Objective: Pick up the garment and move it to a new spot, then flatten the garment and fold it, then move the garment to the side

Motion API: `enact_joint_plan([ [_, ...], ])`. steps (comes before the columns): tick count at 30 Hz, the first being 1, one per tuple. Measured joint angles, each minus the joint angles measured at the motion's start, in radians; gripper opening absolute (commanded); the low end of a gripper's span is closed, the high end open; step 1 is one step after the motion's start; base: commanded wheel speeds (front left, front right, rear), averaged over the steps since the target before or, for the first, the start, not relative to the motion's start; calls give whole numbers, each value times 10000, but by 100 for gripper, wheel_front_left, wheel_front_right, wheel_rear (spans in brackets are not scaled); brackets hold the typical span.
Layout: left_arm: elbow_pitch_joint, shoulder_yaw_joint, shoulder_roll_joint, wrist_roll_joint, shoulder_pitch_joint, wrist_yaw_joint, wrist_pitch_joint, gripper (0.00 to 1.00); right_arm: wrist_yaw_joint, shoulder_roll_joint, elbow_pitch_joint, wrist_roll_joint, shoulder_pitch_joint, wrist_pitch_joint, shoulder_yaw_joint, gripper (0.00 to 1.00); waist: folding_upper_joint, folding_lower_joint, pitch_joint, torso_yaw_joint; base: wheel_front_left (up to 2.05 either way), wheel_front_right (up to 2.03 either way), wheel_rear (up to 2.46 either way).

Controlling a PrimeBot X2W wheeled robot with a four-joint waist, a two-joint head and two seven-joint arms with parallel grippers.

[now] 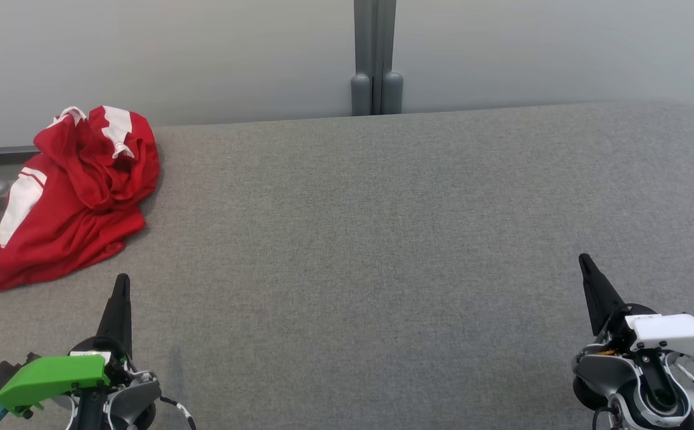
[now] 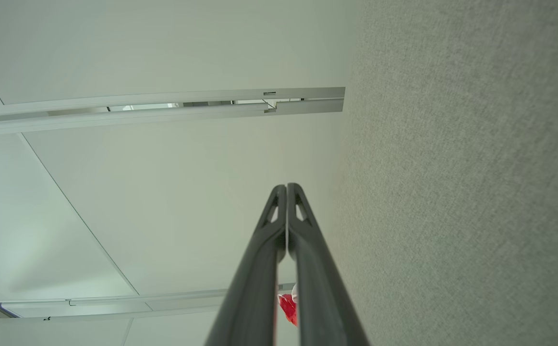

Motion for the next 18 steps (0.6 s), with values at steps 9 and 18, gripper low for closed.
enact_joint_plan([
  [9, 0, 0, 0, 0, 0, 0, 0, 0, -2, 0, 0, 0, 0, 0, 0, 0, 0, 0, 0, 0, 0, 0, 0],
  [18, 0, 0, 0, 0, 0, 0, 0, 0, 0, 0, 0, 2, 0, 0, 0, 0, 0, 0, 0, 0, 0, 0, 0],
])
